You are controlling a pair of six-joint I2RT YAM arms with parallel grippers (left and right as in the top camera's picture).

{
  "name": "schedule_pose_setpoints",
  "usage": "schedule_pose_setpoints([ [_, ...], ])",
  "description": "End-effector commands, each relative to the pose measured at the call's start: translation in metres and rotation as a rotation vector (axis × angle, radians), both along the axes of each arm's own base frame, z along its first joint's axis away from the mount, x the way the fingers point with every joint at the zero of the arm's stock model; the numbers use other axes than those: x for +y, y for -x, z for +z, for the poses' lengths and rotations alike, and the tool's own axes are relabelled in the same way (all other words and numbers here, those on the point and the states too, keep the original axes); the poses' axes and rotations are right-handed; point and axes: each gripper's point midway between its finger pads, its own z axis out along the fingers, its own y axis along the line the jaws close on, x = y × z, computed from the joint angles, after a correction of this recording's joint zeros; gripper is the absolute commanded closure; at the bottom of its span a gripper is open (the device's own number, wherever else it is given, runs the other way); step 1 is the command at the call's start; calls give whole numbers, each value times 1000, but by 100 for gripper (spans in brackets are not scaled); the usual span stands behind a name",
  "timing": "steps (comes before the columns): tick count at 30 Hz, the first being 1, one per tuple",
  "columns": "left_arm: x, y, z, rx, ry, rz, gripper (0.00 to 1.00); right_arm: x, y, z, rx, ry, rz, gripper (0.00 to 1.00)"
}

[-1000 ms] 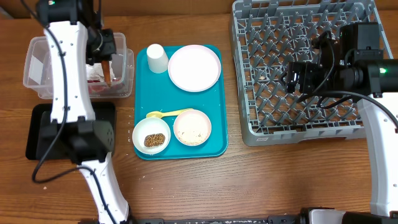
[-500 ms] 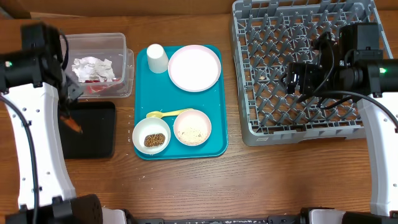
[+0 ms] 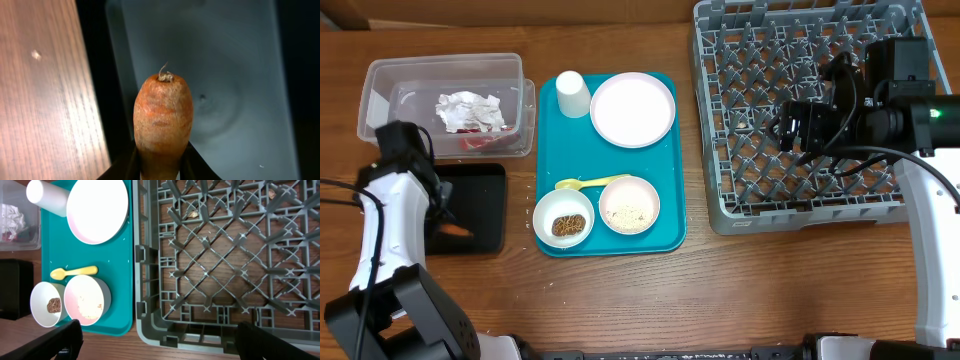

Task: Sort waste into correct bins and load items into the dishwasher
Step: 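Carry the carrot with the left gripper and place it on the black tray, then reach the left gripper to the bowl of food scraps and grasp it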

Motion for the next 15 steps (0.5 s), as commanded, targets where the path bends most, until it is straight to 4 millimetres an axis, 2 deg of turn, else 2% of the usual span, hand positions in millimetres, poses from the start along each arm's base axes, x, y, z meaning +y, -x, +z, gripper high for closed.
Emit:
schedule_pose_setpoints([
  [1,-2,0,-8,-39,-2,25,62,4,1,4,-8,-15,0,0],
  [4,2,-8,-7,-71,-17,15,48,6,1,5,-8,-31,8,0],
  [7,5,-16,-4,-100,-33,-4,40,7,1,5,-8,-34,9,0],
  [10,5,-27,0,-122,-29,-65,38,7,1,5,-8,-34,9,0],
  [13,-16,-57,17,-153,61,-384,42,7,1,5,-8,-34,9,0],
  [15,-45,-84,36,-238,150,-650,38,7,1,5,-10,-34,9,0],
])
